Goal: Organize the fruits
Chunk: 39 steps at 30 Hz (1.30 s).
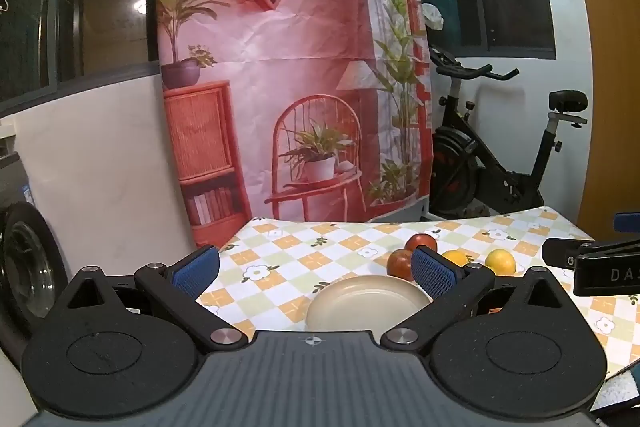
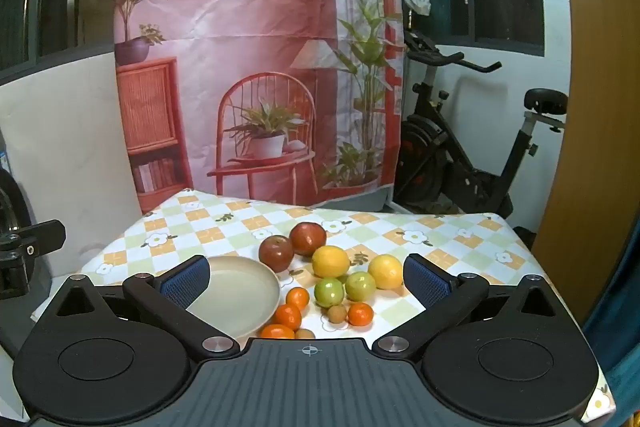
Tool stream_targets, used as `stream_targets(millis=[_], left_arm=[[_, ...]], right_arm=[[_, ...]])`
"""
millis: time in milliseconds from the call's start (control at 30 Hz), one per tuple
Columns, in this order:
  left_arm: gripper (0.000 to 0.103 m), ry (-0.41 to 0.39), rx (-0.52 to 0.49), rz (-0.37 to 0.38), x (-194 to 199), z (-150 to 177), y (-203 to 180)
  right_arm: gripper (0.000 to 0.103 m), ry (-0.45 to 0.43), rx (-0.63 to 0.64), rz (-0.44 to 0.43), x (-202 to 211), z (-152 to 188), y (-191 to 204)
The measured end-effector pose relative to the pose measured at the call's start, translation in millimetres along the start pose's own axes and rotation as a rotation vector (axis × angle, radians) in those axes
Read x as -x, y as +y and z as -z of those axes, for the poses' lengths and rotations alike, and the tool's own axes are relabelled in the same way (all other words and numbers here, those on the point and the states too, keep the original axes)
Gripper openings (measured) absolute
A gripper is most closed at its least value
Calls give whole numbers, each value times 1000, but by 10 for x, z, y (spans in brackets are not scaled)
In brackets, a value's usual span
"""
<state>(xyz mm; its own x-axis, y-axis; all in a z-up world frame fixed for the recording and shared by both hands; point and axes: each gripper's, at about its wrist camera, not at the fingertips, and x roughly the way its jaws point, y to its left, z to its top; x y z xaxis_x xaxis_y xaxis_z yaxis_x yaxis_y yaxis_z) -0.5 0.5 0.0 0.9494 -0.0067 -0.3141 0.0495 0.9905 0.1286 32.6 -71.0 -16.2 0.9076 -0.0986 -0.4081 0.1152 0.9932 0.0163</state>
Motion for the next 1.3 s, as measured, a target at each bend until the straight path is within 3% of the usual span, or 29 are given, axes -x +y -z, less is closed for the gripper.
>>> stream_targets(millis=[1300], left_arm=[[103,4,-7,-11,13,-2,-5]], right_arm=[[103,-11,-6,-1,18,15,-14]])
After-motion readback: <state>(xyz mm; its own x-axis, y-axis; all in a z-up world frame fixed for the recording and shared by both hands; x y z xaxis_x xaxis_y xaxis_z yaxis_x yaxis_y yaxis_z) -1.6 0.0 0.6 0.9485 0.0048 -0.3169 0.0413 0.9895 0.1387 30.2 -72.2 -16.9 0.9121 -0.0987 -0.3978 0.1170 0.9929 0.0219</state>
